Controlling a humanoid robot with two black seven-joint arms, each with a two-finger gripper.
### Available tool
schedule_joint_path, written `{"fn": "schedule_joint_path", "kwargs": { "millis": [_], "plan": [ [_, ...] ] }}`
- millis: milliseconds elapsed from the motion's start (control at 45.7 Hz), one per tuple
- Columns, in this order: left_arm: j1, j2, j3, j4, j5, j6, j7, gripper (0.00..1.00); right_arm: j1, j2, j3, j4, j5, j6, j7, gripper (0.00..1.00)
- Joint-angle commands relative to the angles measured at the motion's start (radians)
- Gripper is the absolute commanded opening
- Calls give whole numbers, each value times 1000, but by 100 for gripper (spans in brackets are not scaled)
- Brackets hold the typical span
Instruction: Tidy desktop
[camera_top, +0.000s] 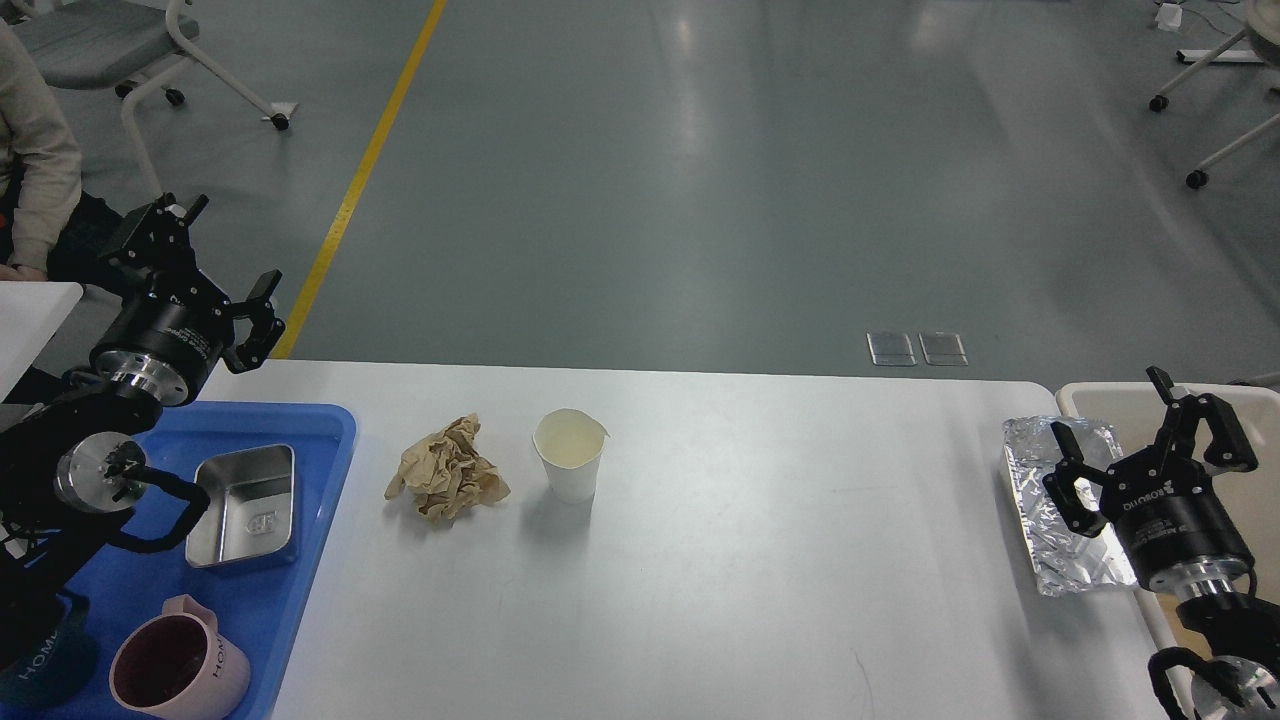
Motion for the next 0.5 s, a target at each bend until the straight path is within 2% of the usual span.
{"fn": "schedule_joint_path", "kwargs": {
  "millis": [0,109,241,263,307,482],
  "plan": [
    [130,-86,-198,11,5,-77,-2,95,-12,-8,0,2,1,0,0,100],
    [216,-145,-317,14,8,-113,-2,96,-27,-8,1,6,0,0,0,100],
    [273,-170,-356,16,10,-154,-6,96,-35,-41,0,9,-22,0,0,100],
    [299,-181,-362,16,10,-200,-14,96,-35,-76,0,12,-54,0,-3,100],
    [311,-191,-370,16,10,-217,-16,96,-35,-98,-2,15,-71,0,-6,100],
    [321,-250,-391,42,11,-237,-16,96,-32,-256,-101,26,-146,0,-8,100]
  ]
}}
